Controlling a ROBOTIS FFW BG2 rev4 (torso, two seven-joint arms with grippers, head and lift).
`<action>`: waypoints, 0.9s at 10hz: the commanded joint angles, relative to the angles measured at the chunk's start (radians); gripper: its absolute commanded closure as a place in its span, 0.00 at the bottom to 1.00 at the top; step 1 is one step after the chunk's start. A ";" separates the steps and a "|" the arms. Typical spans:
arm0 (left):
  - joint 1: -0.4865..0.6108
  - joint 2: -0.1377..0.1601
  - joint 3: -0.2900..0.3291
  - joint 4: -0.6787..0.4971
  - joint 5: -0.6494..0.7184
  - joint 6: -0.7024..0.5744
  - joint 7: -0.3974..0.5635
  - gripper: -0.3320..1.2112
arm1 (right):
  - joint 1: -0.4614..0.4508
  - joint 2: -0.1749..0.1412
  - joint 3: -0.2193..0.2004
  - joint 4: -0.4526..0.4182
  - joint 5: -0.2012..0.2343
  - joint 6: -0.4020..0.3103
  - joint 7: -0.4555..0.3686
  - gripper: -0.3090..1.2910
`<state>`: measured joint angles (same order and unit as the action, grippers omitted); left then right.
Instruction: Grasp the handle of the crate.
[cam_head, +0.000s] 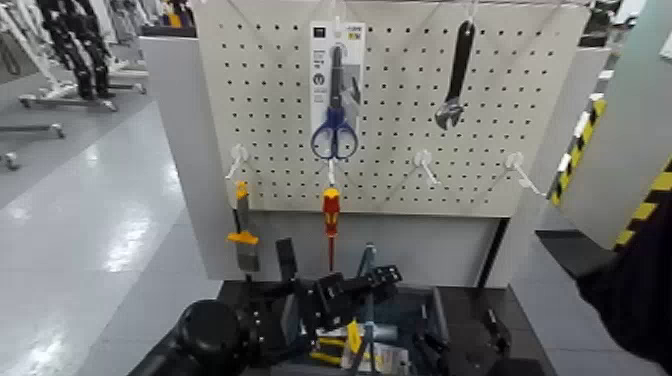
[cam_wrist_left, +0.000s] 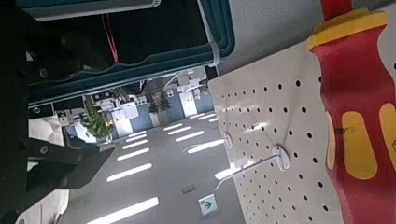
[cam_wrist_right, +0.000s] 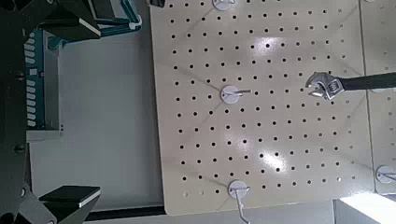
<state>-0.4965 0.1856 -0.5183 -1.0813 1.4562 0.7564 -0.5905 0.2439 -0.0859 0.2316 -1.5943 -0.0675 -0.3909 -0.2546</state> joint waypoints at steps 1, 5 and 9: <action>0.006 0.000 0.000 0.001 0.001 0.001 0.000 0.95 | 0.000 0.000 -0.002 -0.001 0.000 0.000 0.001 0.27; 0.022 -0.003 -0.005 0.001 0.023 -0.006 0.003 0.96 | 0.002 0.000 -0.003 0.001 0.000 -0.002 0.001 0.27; 0.082 0.002 -0.005 -0.060 0.059 -0.009 0.003 0.98 | 0.003 -0.002 -0.006 0.001 0.000 -0.002 0.000 0.27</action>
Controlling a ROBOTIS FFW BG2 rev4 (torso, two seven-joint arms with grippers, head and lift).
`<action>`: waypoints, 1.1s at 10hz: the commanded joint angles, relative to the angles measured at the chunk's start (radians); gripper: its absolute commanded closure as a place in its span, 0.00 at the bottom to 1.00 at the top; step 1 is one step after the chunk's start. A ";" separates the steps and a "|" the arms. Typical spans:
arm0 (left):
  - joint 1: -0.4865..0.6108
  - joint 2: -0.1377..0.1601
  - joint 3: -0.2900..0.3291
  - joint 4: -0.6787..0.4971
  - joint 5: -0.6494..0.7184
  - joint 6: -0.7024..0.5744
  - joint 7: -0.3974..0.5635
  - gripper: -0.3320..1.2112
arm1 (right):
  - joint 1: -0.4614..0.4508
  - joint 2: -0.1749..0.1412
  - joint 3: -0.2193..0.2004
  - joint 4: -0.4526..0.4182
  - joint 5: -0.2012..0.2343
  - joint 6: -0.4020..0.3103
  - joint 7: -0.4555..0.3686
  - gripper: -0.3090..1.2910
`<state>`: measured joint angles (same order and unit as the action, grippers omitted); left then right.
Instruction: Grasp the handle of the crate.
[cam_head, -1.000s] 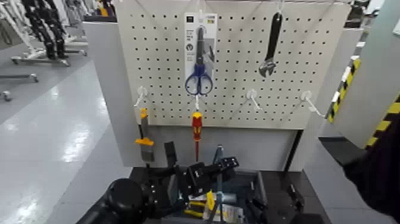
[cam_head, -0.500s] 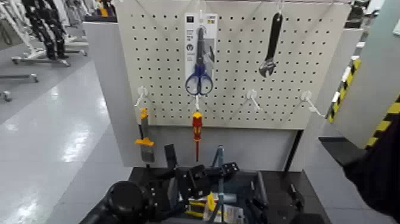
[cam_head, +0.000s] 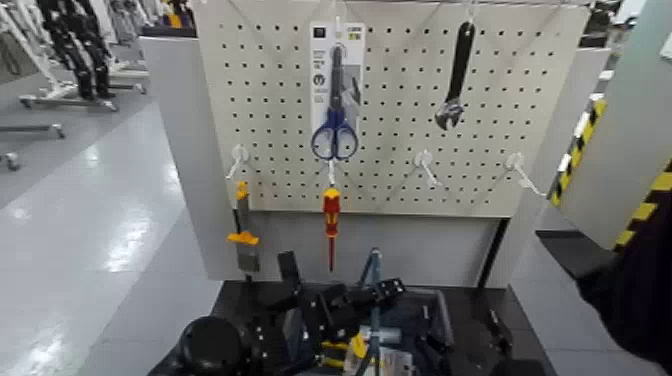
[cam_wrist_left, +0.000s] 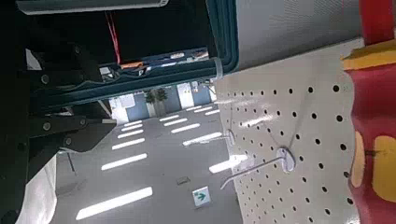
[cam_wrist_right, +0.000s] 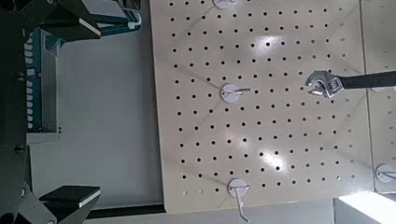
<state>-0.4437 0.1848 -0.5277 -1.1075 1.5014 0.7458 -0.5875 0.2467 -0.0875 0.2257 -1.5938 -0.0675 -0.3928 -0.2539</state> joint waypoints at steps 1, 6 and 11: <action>0.046 0.004 0.011 -0.051 0.017 0.001 0.003 0.98 | 0.000 0.000 -0.002 0.000 0.000 0.000 -0.001 0.27; 0.111 0.022 0.031 -0.157 0.053 0.001 0.041 0.98 | 0.000 -0.001 -0.002 0.002 0.000 0.002 -0.005 0.27; 0.194 0.045 0.071 -0.299 0.091 0.012 0.124 0.98 | 0.003 -0.001 -0.003 0.000 0.000 0.005 -0.008 0.27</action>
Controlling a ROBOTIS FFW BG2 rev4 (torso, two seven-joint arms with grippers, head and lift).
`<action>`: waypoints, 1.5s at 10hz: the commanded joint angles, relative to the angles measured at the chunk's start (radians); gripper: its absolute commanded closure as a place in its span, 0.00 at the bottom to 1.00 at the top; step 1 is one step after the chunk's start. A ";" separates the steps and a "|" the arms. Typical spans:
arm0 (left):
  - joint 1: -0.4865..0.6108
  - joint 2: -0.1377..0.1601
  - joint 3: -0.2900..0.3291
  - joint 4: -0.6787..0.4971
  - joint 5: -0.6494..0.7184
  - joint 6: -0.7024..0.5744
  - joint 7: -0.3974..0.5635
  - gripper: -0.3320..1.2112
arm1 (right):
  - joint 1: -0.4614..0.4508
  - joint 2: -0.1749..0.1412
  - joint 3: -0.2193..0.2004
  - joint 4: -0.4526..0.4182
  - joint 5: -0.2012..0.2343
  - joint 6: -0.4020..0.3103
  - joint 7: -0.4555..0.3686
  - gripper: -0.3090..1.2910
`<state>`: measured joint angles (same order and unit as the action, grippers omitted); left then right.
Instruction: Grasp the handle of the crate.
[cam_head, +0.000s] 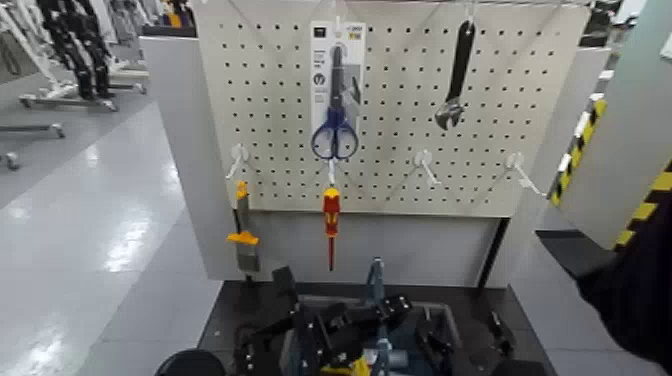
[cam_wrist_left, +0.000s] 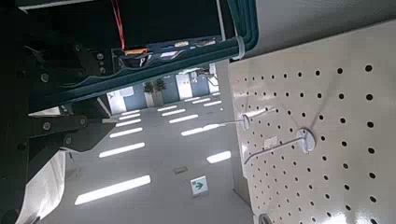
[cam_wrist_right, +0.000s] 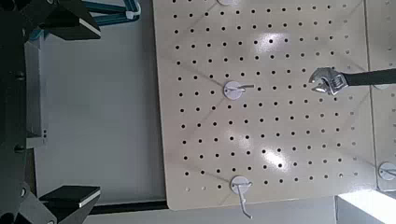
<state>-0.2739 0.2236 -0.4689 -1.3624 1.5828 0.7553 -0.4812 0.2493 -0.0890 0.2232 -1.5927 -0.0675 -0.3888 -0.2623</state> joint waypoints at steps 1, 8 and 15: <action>0.036 0.014 0.019 -0.076 0.013 0.004 0.036 0.98 | 0.001 0.000 -0.001 -0.001 0.000 0.001 0.000 0.27; 0.062 0.046 0.032 -0.155 0.094 0.059 0.090 0.98 | 0.001 0.002 0.001 0.000 0.000 0.001 -0.002 0.27; 0.076 0.057 0.036 -0.168 0.131 0.075 0.113 0.98 | 0.001 0.002 0.001 0.000 0.017 -0.001 0.000 0.27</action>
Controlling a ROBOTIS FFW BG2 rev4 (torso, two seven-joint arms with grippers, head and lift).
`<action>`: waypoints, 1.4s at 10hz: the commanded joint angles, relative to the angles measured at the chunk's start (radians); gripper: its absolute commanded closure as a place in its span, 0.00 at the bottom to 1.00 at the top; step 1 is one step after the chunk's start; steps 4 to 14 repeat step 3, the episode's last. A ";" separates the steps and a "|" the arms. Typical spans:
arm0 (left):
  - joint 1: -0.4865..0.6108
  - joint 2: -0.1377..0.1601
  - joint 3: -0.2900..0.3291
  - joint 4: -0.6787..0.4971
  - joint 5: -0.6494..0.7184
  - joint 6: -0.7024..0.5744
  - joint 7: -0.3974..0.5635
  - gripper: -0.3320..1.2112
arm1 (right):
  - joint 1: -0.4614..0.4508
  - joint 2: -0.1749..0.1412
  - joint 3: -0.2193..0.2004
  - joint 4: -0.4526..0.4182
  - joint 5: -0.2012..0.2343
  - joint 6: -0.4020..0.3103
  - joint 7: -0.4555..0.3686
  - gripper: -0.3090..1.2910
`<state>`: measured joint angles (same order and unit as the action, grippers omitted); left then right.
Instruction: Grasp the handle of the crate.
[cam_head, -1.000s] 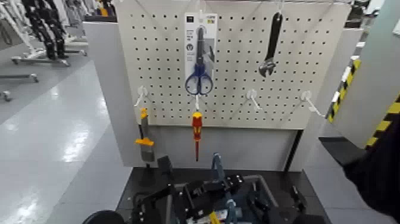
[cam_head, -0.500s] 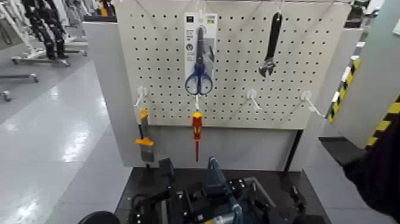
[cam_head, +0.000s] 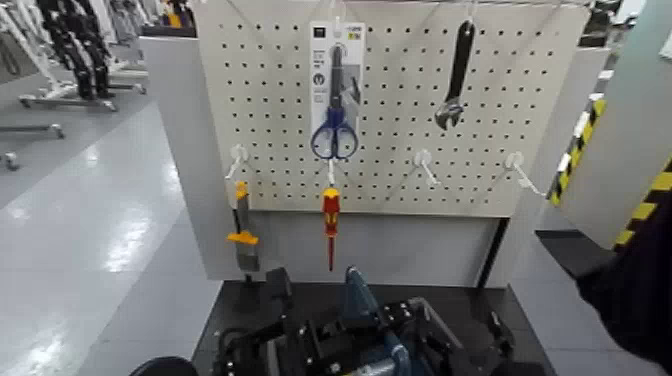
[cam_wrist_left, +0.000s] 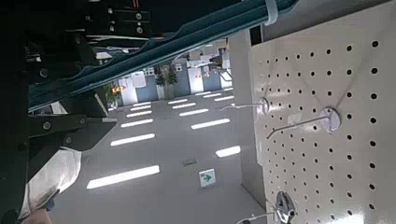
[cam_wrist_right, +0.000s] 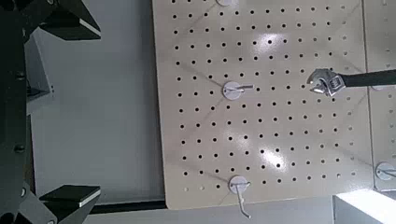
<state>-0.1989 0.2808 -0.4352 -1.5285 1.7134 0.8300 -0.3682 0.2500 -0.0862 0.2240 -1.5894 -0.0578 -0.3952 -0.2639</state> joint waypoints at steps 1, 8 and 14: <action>0.001 0.000 0.001 -0.002 0.000 0.000 0.000 0.98 | 0.000 -0.001 0.000 -0.004 0.007 0.009 0.002 0.28; 0.003 0.000 0.001 -0.004 0.000 0.000 0.000 0.98 | 0.000 0.002 -0.003 -0.007 0.022 0.019 0.000 0.28; 0.003 0.000 0.001 -0.004 0.000 0.000 0.000 0.98 | 0.000 0.002 -0.003 -0.007 0.022 0.019 0.000 0.28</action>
